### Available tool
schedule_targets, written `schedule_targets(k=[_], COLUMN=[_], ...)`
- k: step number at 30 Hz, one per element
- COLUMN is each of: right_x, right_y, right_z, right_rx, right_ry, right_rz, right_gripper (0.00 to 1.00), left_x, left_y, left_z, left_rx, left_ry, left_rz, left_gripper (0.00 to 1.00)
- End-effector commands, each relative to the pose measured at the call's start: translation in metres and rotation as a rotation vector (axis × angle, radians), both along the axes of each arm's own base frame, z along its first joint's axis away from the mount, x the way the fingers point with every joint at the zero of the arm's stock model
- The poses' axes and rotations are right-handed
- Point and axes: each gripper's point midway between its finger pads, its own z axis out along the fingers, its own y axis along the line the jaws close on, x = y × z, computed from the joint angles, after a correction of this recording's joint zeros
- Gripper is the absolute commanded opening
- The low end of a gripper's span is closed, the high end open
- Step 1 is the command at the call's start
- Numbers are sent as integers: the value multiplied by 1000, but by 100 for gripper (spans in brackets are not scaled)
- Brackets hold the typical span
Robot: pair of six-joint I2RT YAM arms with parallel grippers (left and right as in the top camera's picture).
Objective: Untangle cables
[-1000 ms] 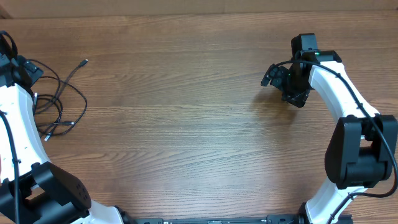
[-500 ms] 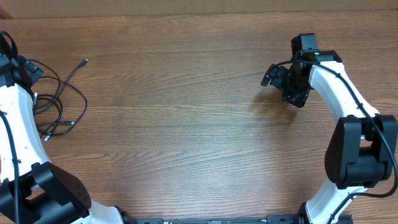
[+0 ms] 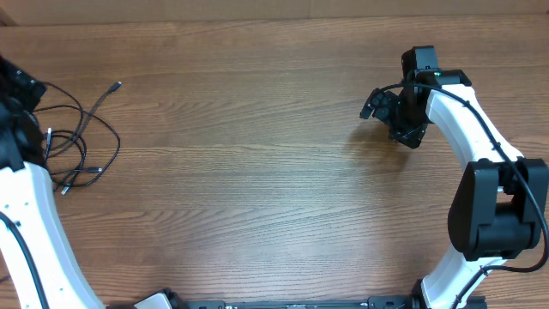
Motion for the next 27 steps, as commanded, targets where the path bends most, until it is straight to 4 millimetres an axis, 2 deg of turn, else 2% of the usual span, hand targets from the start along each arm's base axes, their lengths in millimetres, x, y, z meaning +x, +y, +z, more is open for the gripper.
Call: schedule_targets(k=[1, 9, 15, 21, 27], right_x=[3, 3, 3, 3, 3], right_y=[-1, -1, -1, -1, -1], right_z=[2, 2, 2, 2, 2], right_rx=[-6, -6, -6, -6, -6], right_ry=[-11, -11, -11, -11, -11], right_rz=[1, 1, 1, 1, 1], right_gripper=[100, 100, 100, 100, 100], left_x=[12, 44, 56, 92, 92], left_y=[-29, -114, -148, -189, -215], left_z=[9, 12, 1, -32, -85], left_rx=[9, 22, 24, 13, 1], left_ry=[-23, -15, 9, -89, -169], left_rz=[-78, -315, -441, -724, -873], left_gripper=[100, 99, 100, 100, 100])
